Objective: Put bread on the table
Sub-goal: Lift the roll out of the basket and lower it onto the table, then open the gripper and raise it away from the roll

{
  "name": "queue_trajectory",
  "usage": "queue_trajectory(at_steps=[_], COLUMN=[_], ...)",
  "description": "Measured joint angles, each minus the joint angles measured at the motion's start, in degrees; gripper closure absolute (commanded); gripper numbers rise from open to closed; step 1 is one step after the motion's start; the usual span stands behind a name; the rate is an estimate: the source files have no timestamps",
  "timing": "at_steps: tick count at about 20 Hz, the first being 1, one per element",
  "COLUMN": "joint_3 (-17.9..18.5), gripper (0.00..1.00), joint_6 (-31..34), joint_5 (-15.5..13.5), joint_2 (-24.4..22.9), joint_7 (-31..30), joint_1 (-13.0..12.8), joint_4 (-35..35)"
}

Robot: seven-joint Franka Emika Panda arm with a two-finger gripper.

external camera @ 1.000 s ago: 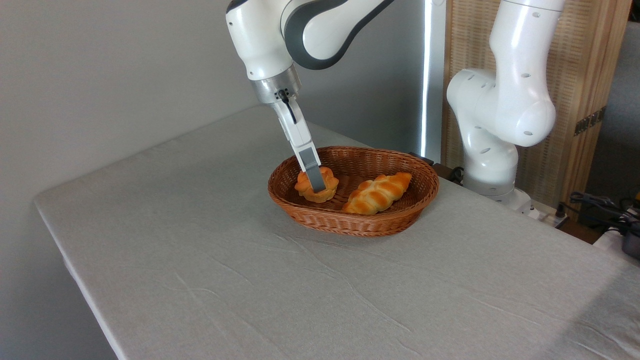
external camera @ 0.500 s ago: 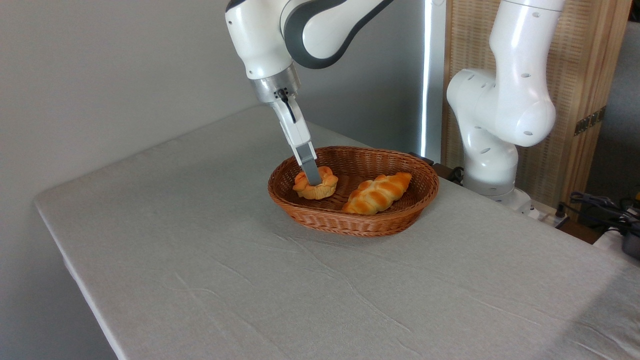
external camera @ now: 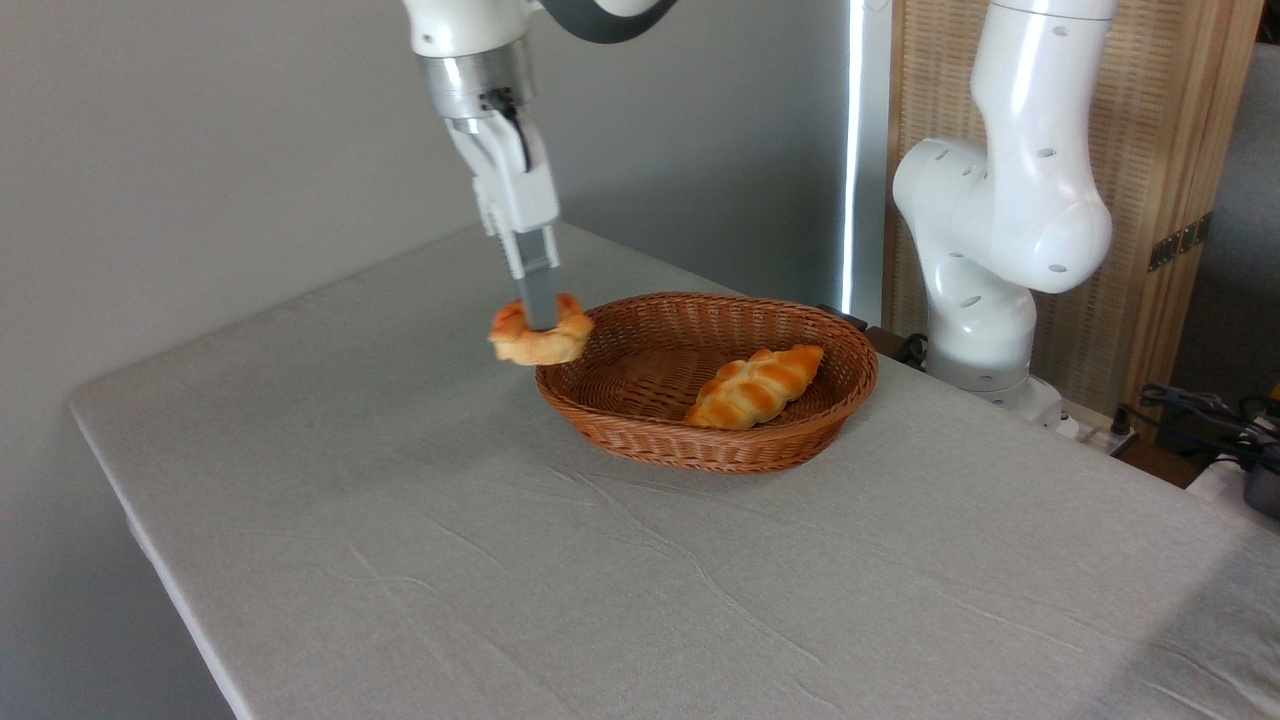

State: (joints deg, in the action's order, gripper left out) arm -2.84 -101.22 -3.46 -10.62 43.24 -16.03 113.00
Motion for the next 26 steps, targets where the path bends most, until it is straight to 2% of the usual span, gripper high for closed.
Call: queue_trajectory(at_steps=[1, 4, 5, 7, 9, 18, 20, 23, 26], joint_3=[0.31, -0.32, -0.70, -1.24, -1.45, -1.46, -1.25, 0.14, 3.99], gripper=[0.45, 0.03, 0.00, 0.00, 0.00, 0.00, 0.00, 0.00, 0.00], joint_6=[-0.36, -7.80, -10.83, -14.86, -15.69, -15.62, -15.62, -13.87, -6.21], joint_5=[0.01, 0.06, 0.34, 2.43, 3.61, 3.93, 3.93, 4.16, 4.46], joint_2=[2.43, 10.11, 12.59, 16.61, 18.53, 18.13, 17.13, 13.22, 9.14], joint_7=[0.01, 0.11, 0.18, 0.18, 0.18, 0.01, -1.85, -9.13, -11.19], joint_1=[0.00, -0.41, -0.78, -1.54, -1.91, -1.95, -1.78, -0.74, 1.66], joint_4=[-2.34, -5.49, -5.67, -5.86, -6.45, -7.50, -8.17, -8.92, -12.03])
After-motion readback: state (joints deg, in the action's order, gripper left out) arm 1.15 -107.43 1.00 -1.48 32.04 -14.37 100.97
